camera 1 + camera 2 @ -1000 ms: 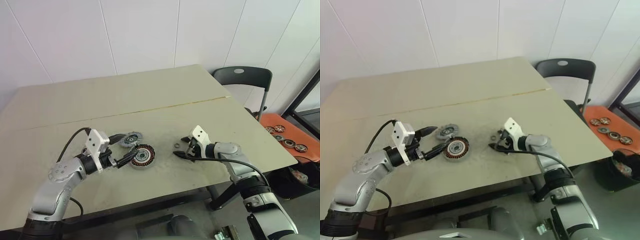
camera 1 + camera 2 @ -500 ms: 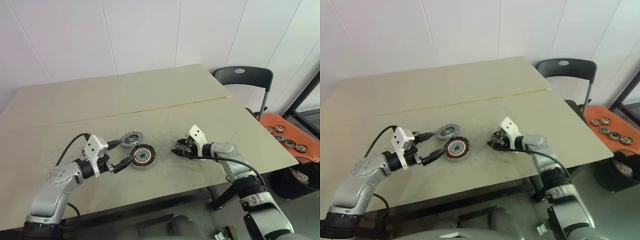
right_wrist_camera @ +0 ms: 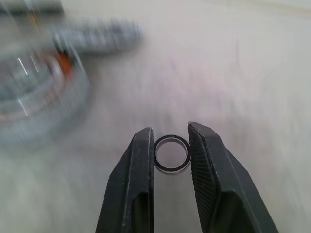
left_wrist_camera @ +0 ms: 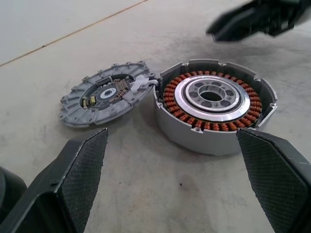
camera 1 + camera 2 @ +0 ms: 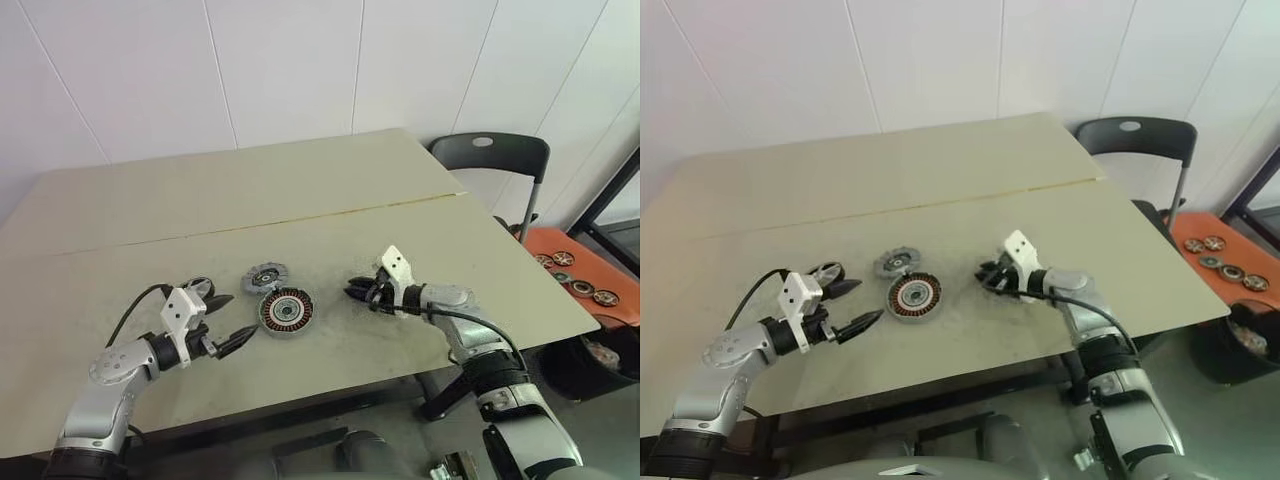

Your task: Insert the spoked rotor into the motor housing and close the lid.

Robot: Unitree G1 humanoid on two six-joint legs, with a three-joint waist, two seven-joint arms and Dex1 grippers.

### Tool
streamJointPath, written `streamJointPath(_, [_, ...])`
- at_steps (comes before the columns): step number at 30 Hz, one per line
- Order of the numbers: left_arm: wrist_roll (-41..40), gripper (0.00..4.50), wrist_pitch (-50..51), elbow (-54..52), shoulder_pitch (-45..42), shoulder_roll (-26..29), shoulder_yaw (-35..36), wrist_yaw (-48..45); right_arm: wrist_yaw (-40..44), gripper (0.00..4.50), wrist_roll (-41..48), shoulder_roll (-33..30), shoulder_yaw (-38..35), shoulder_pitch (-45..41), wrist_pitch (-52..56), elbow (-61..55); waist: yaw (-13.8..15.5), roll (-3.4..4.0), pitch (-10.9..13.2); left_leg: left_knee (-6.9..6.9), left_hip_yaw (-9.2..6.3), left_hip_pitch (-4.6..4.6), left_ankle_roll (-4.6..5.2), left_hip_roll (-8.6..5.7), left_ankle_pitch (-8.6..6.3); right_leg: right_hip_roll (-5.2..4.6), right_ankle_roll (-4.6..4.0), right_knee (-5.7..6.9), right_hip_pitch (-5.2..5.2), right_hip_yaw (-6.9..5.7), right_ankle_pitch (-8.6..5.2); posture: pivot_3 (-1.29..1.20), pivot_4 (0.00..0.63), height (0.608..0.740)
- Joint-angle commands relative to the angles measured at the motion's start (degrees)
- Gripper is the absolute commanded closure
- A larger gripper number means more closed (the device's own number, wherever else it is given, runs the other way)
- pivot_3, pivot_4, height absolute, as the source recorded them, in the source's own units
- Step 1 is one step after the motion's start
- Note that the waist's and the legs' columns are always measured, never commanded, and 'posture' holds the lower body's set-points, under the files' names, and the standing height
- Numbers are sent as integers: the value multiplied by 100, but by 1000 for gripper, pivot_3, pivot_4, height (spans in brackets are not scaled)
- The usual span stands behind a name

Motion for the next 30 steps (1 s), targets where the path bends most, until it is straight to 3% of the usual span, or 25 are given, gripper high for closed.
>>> streamJointPath(1, [106,0,-366,298,-112,4,77,-122,-112,3842,418,297,-116,-431,291,-657,6,1,0,-1,-2,-3,0,1,0,0,1,0,-4,-2,1,0,0,740])
streamJointPath(6, [143,0,-548,504,-156,-31,54,-199,-166,3842,218,576,465,-720,640,-864,28,0,-1,-2,-10,-24,0,3,0,-12,4,0,-21,-10,3,0,0,740])
streamJointPath(13, [158,0,-620,508,-121,-64,56,-210,236,3842,-144,351,1424,-816,1223,-804,33,0,-1,11,-13,-60,-1,-2,0,-31,15,-1,-45,-14,10,0,0,740])
streamJointPath(30, [196,0,-515,349,-97,-99,36,-106,354,3842,-397,321,1792,-895,1098,-555,25,-1,-2,13,-24,-71,-1,-7,0,-29,21,1,-53,-26,14,0,0,740])
